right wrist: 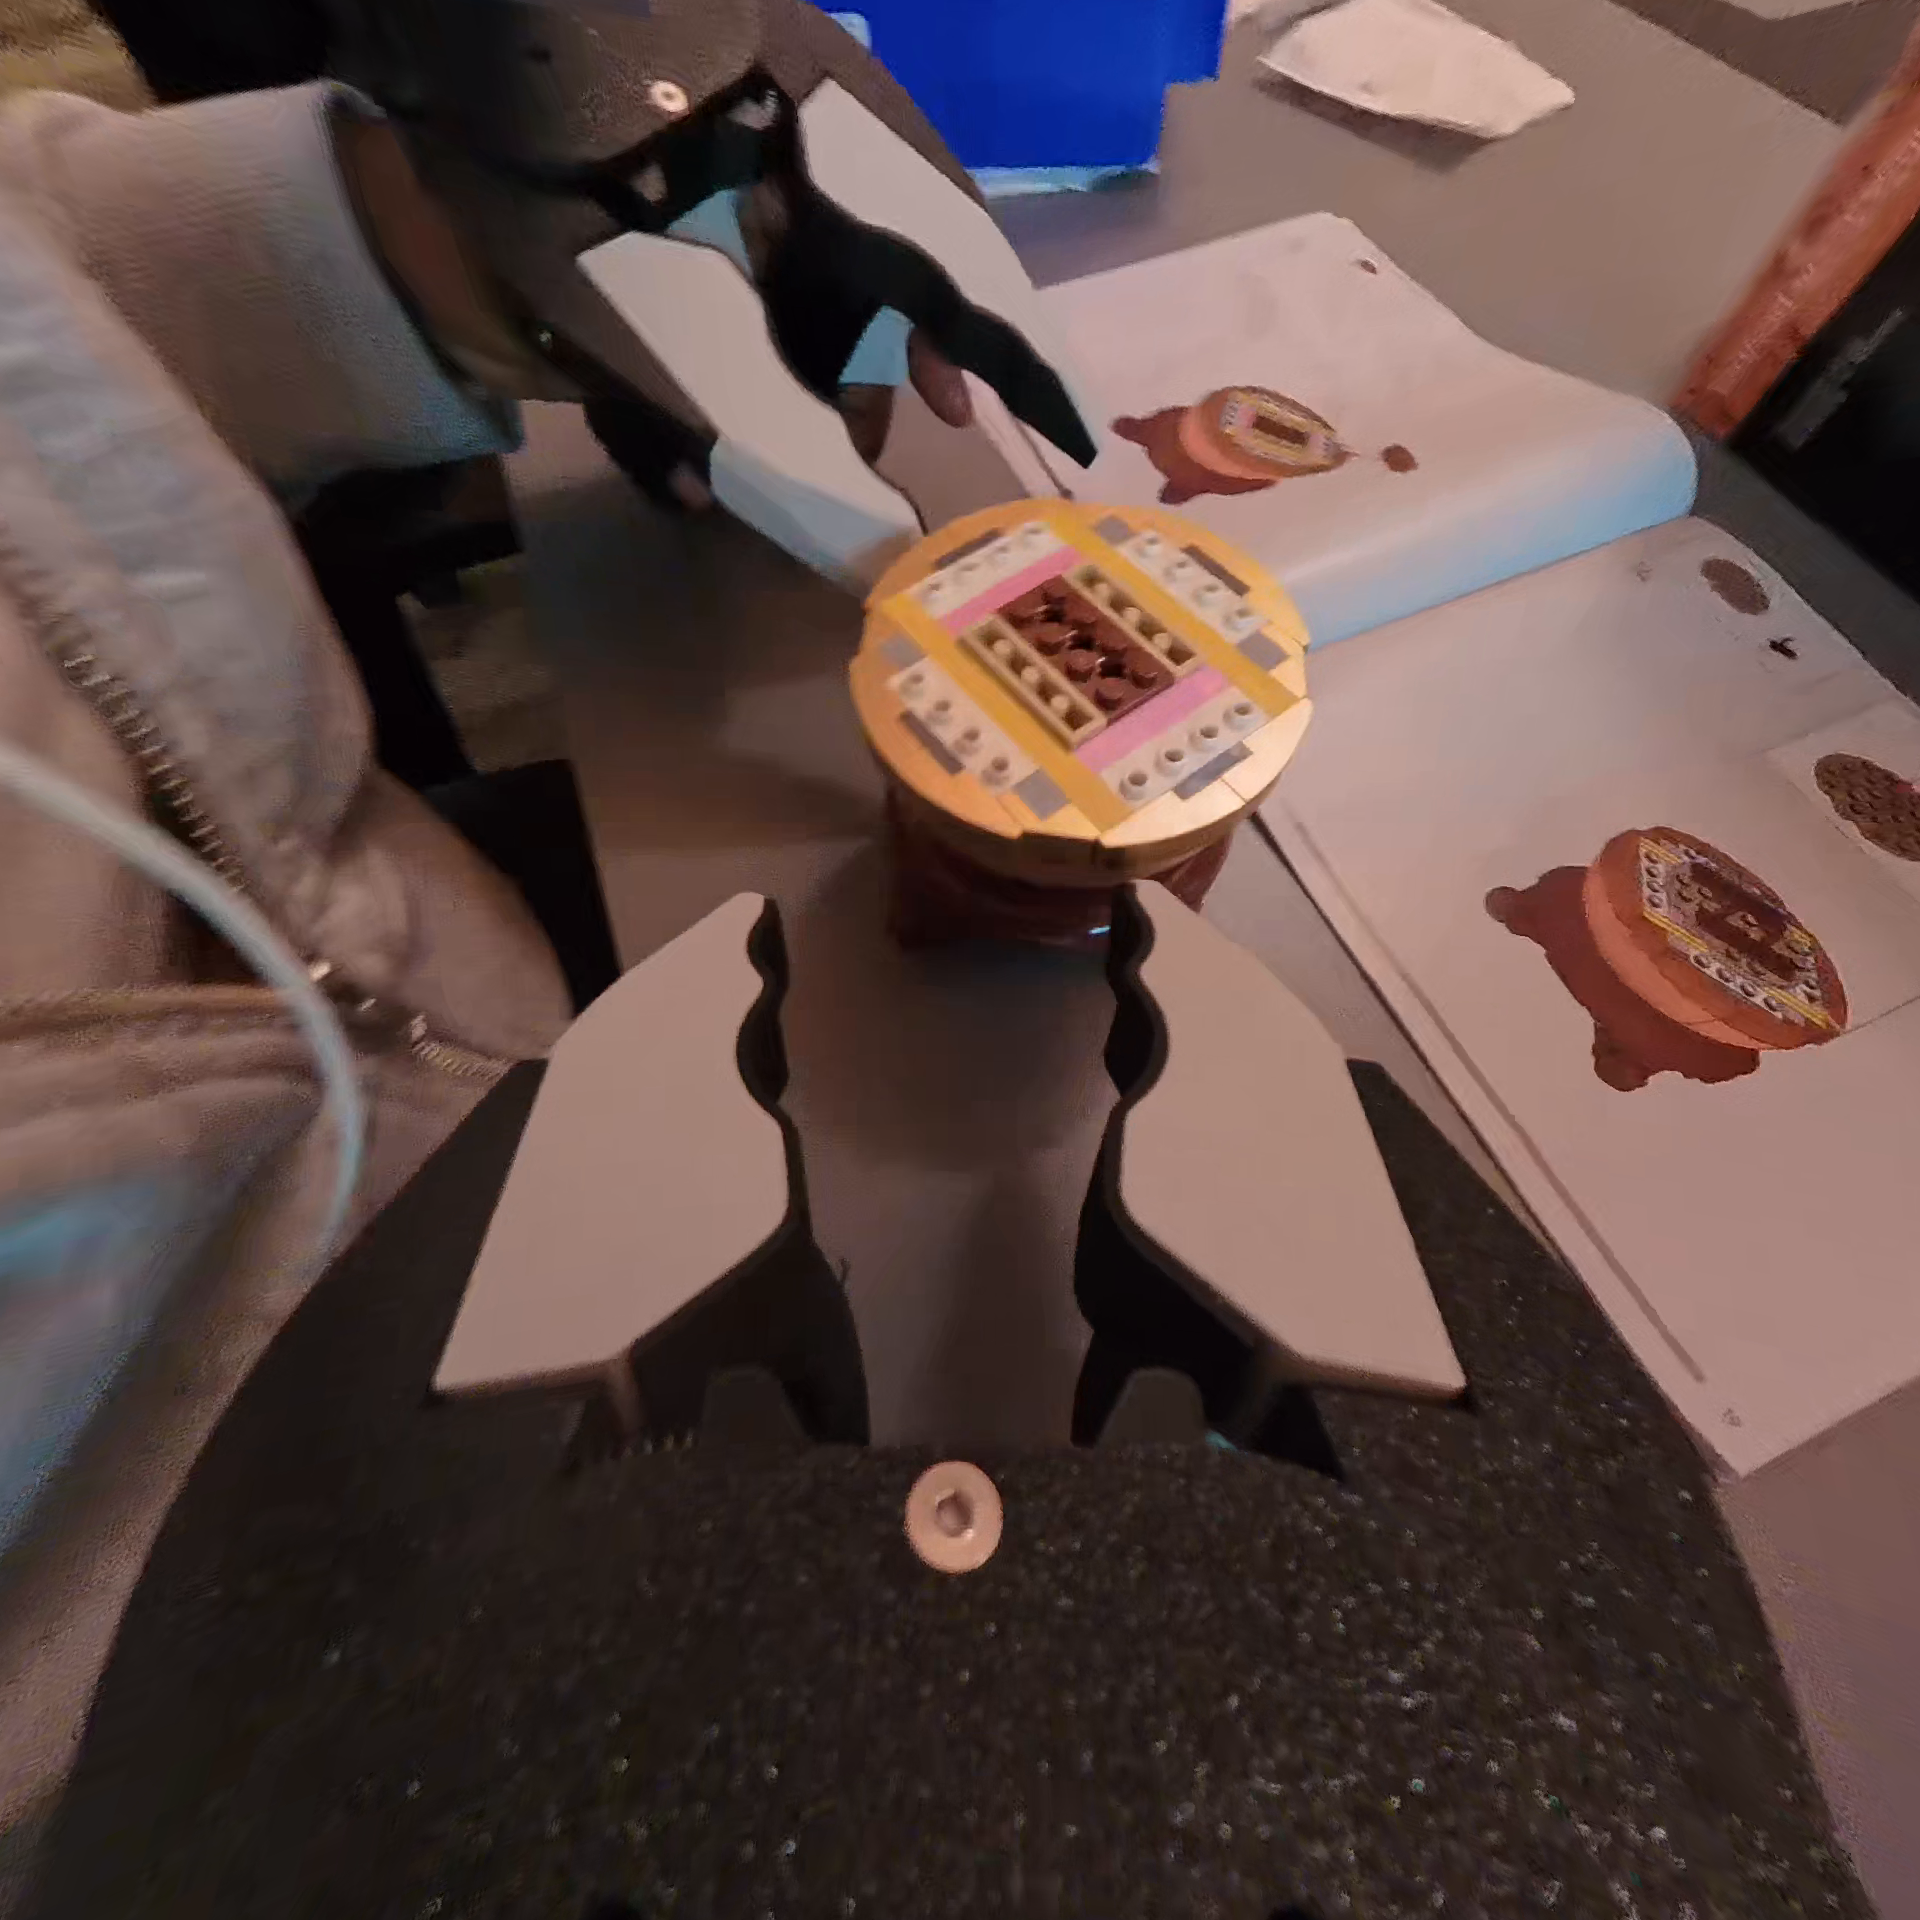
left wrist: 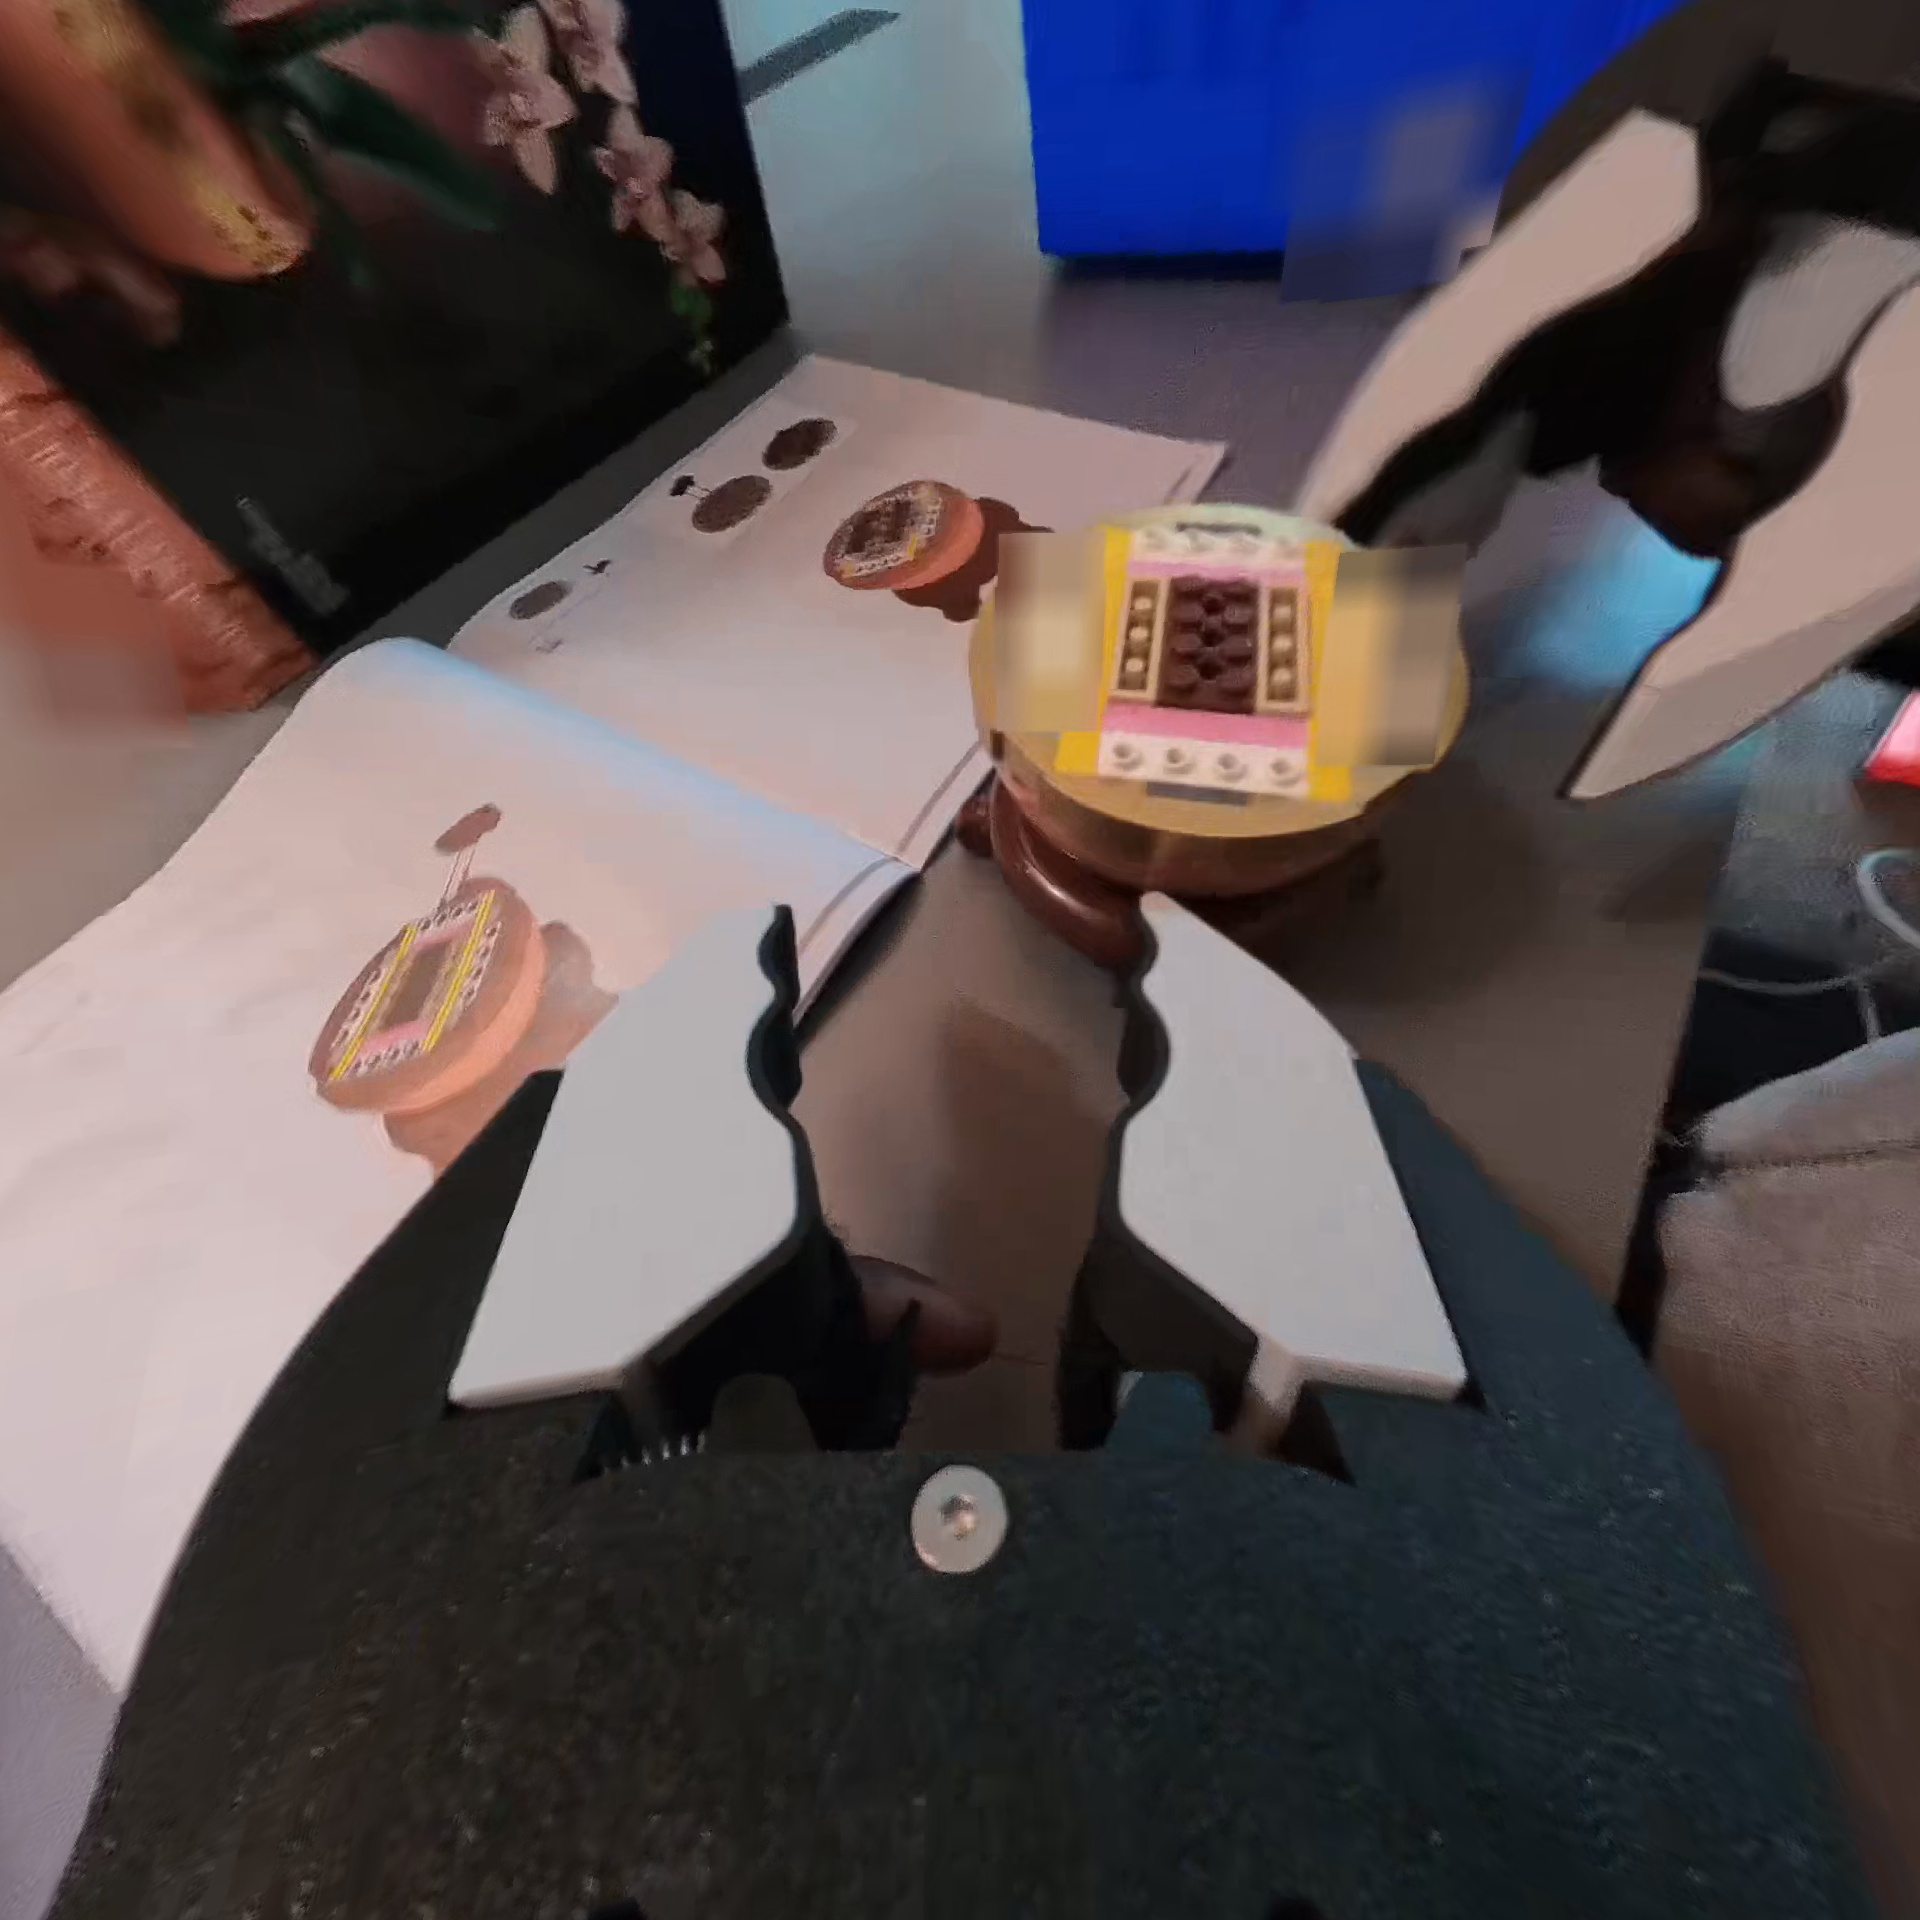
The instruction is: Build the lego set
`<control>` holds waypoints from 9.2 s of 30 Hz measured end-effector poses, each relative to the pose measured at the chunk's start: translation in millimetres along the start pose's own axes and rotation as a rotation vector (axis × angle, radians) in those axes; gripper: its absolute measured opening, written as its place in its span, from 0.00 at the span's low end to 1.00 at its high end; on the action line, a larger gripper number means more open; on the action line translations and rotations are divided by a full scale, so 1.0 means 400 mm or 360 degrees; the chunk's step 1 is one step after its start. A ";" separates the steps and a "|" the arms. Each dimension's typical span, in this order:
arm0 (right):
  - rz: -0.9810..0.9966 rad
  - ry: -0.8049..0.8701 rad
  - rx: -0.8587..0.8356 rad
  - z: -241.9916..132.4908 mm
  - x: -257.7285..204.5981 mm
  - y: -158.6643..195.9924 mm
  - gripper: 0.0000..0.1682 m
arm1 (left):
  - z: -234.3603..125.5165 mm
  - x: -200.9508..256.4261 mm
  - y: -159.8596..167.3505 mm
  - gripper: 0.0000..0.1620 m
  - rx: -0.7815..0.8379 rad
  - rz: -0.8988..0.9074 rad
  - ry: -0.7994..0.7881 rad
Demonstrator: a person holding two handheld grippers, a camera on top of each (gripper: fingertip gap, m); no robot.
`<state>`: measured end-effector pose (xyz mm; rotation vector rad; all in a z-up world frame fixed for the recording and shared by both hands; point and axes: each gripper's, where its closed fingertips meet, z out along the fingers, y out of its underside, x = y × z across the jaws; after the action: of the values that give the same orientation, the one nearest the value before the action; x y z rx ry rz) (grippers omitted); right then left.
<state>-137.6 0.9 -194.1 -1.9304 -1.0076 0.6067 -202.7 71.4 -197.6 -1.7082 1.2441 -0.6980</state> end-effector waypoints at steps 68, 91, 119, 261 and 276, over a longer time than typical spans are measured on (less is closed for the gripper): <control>0.0455 0.0736 -0.0360 -0.044 0.402 0.144 0.01 | 0.034 -0.258 0.105 0.03 -0.0686 0.0154 -0.0388; -0.0256 0.0454 -0.0993 -0.557 0.710 0.163 0.31 | 0.053 -0.178 -0.106 0.19 -0.0013 0.0134 -0.0116; 0.0750 0.0634 -0.1201 -0.421 0.800 0.361 0.29 | 0.024 -0.263 -0.046 0.21 -0.0057 0.0268 -0.0251; -0.0235 0.0707 -0.0320 -0.391 0.546 -0.202 0.10 | -0.011 -0.257 -0.189 0.38 0.0935 0.0059 -0.0341; -0.0137 0.0050 -0.0298 -0.272 0.449 -0.129 0.07 | 0.121 -0.183 -0.196 0.14 0.0108 0.0129 -0.0085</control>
<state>18.9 115.6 -99.2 -2.0397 -1.1555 0.4449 -152.8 164.1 -145.4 -1.6020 1.2319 -0.6358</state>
